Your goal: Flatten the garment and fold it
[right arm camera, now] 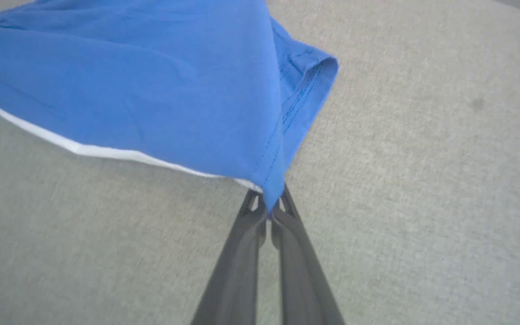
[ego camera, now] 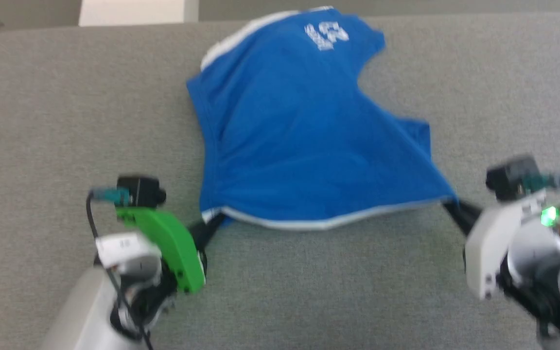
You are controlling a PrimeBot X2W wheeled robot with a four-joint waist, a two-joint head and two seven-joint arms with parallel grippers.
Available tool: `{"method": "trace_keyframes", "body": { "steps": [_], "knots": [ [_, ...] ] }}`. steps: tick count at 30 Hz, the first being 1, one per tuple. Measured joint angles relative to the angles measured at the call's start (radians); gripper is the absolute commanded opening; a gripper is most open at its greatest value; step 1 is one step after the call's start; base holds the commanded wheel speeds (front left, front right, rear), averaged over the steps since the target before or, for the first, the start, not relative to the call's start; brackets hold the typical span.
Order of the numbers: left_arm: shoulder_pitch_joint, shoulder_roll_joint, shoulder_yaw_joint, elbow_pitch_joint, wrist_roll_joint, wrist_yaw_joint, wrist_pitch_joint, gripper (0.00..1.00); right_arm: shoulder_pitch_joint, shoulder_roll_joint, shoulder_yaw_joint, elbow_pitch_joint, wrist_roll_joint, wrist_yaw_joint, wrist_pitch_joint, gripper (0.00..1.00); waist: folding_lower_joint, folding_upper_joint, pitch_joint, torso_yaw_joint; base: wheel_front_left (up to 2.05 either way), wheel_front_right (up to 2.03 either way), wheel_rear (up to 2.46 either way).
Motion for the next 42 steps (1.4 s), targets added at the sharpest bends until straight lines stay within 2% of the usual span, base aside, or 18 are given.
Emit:
{"method": "trace_keyframes", "body": {
  "steps": [9,12,15,20,24,30,42],
  "knots": [
    [0.26,0.032,-0.016,-0.159,-0.006,0.066,0.007,0.0,0.366,0.136,-0.144,-0.163,-0.042,0.0,0.089,0.0,0.0,0.0,-0.098,0.027,0.0,0.0,0.0],
    [0.338,0.045,-0.028,-0.212,-0.009,0.084,0.024,0.0,0.444,0.159,-0.171,-0.193,-0.06,0.0,0.124,0.0,0.0,0.0,-0.121,0.033,0.0,0.0,0.0],
    [0.388,0.052,-0.029,-0.254,-0.02,0.088,0.019,0.0,0.482,0.171,-0.201,-0.224,-0.077,0.0,0.131,0.0,0.0,0.0,-0.133,0.039,0.0,0.0,0.0],
    [0.394,0.027,-0.034,-0.294,-0.048,0.085,0.005,0.0,0.471,0.171,-0.214,-0.264,-0.095,0.0,0.112,0.0,0.0,0.0,-0.14,0.053,0.0,0.0,0.0],
    [0.36,-0.017,-0.046,-0.3,-0.059,0.073,-0.01,0.0,0.383,0.137,-0.209,-0.267,-0.122,0.0,0.097,0.0,0.0,0.0,-0.138,0.067,0.0,0.0,0.0],
    [0.234,-0.077,-0.048,-0.269,-0.062,0.048,-0.044,0.0,0.141,0.063,-0.178,-0.207,-0.139,0.0,0.076,0.0,0.0,0.0,-0.11,0.091,0.0,0.0,0.0],
    [-0.028,-0.183,0.015,-0.063,-0.073,0.02,-0.145,0.0,-0.343,-0.02,-0.055,0.109,-0.165,0.0,-0.02,0.0,0.0001,0.0,0.001,0.154,0.0,0.0,0.0]
  ]
}}
